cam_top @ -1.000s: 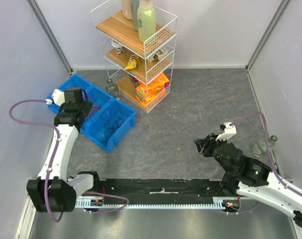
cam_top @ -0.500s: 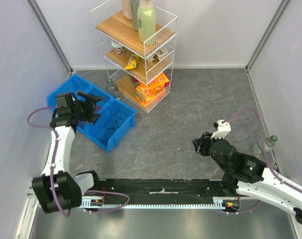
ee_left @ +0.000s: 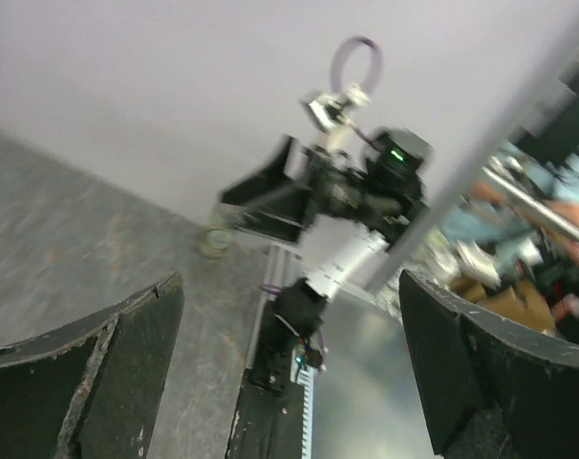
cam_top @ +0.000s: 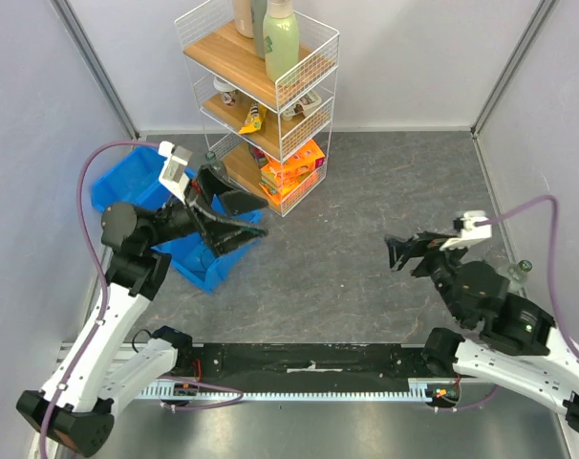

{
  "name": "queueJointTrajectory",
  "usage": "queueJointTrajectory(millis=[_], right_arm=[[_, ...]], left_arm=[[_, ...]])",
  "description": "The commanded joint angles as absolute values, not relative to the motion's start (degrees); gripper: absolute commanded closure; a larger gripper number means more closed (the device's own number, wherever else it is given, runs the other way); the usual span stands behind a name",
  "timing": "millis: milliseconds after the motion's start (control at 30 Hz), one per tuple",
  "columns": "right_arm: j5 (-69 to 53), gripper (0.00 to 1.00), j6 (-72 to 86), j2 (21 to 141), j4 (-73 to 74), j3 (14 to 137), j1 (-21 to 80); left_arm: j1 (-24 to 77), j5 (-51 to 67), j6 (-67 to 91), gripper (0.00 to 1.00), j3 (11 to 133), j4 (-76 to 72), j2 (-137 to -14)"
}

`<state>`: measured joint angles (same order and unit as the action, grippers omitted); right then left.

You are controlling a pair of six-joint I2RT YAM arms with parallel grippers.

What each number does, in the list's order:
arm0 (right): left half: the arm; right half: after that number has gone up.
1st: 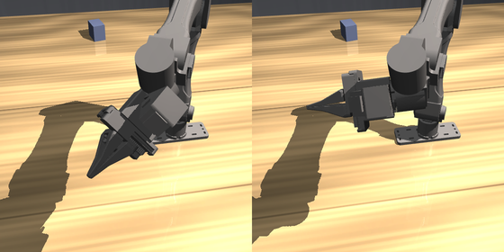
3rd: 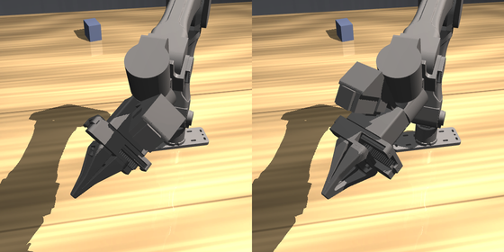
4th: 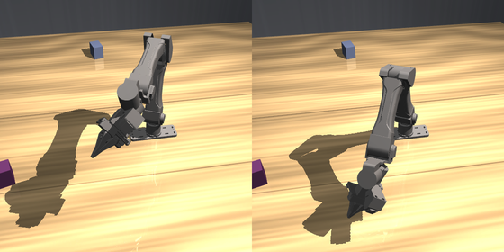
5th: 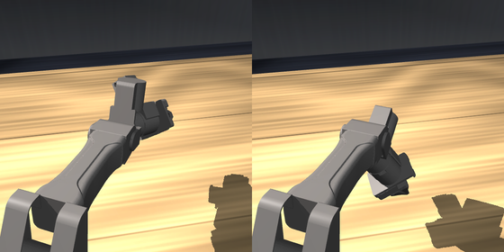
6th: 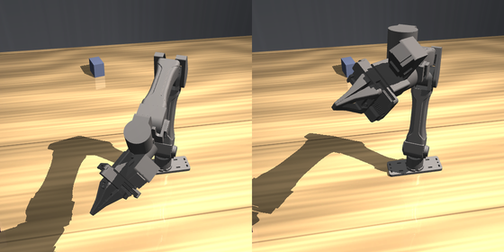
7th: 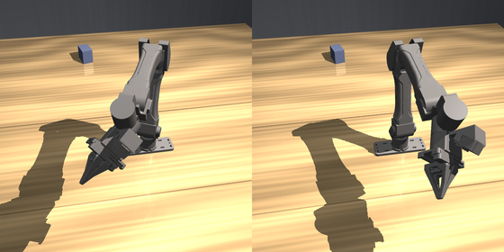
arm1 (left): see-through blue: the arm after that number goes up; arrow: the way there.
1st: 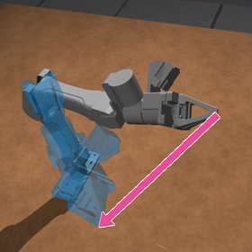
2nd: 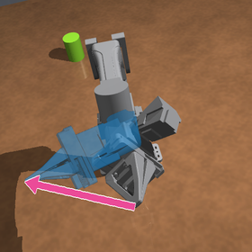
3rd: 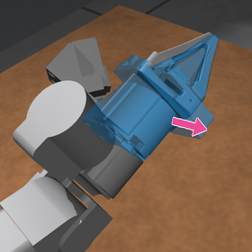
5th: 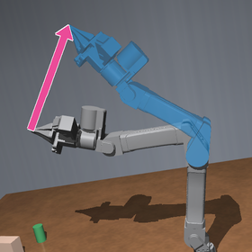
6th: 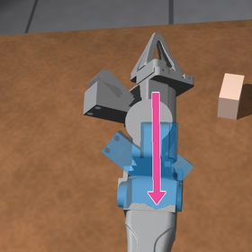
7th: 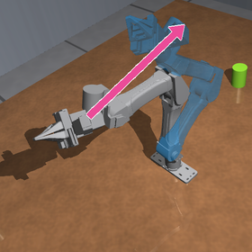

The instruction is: Untangle the cables

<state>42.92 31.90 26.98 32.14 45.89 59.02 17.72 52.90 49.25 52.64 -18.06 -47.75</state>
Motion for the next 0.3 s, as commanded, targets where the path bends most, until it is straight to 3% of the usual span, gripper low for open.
queueJointTrajectory(millis=[0, 267], right_arm=[[47.55, 0.02, 23.31, 22.34, 25.24, 50.45, 58.97], [40.36, 0.02, 12.67, 17.93, 14.77, 55.89, 58.89]], left_arm=[[26.61, 60.46, 44.12, 0.01, 57.21, -29.96, -47.99], [31.46, 59.68, 43.34, 0.01, 62.13, -34.98, -44.22]])
